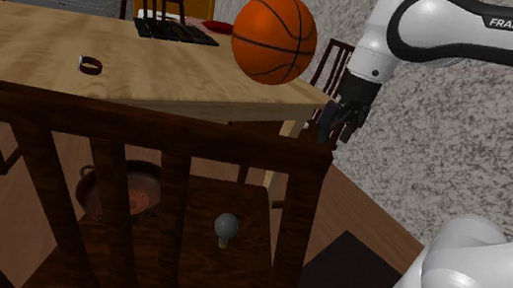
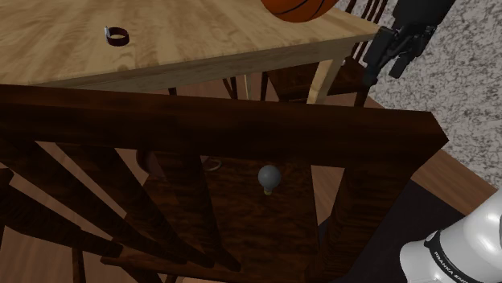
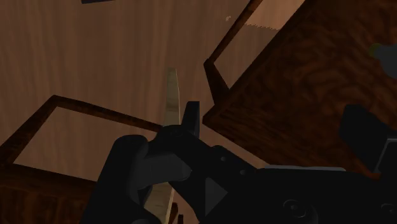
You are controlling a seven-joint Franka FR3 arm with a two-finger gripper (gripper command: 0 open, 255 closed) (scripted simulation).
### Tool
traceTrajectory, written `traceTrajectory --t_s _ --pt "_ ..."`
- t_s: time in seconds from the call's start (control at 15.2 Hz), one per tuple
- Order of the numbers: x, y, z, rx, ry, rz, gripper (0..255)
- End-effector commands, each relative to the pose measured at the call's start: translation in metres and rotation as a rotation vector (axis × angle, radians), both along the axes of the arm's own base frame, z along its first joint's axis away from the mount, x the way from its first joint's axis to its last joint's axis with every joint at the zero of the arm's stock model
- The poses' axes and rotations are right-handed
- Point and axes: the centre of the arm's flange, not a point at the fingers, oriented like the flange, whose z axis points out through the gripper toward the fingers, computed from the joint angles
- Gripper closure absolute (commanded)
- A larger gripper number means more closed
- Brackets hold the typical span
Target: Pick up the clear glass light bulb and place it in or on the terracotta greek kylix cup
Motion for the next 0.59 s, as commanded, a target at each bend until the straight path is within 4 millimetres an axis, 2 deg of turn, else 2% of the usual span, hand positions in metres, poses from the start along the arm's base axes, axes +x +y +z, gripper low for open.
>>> traceTrajectory --t_s 0.0,0.53 --pt "0.000 0.000 0.000 0.000 0.000 0.000 0" --pt "0.019 0.087 -0.055 0.010 0.041 -0.029 0"
